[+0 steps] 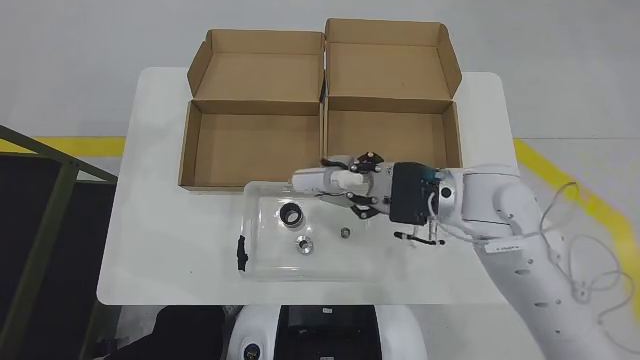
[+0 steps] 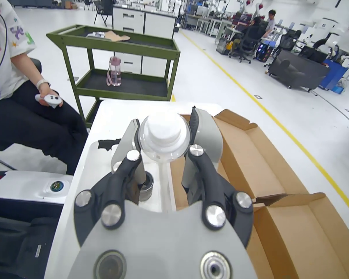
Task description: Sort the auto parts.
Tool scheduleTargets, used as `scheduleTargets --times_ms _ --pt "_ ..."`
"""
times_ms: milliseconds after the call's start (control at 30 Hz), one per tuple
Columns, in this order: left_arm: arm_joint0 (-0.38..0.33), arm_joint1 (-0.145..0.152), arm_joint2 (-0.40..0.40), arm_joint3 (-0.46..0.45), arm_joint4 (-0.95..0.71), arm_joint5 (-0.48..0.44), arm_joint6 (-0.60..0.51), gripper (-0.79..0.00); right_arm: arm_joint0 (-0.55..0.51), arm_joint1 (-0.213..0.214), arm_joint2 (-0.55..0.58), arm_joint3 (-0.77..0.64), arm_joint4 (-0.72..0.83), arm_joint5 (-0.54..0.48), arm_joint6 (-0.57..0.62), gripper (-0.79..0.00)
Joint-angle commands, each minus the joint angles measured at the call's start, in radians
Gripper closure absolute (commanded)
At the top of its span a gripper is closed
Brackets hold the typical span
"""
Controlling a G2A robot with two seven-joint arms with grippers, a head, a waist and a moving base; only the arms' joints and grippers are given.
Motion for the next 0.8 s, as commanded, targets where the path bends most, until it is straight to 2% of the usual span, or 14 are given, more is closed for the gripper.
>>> scheduleTargets --times_ms 0,333,767 --pt "0.000 0.000 0.000 0.000 0.000 0.000 0.000 -0.785 -0.001 0.000 0.017 -0.001 0.014 0.008 -0.028 0.000" --pt "0.000 0.000 0.000 0.000 0.000 0.000 0.000 -0.785 -0.011 0.002 0.099 -0.013 0.076 0.016 -0.168 0.000" --pt "0.000 0.000 0.000 0.000 0.000 0.000 0.000 -0.785 -0.049 0.007 0.189 -0.012 0.136 0.008 -0.260 0.000"
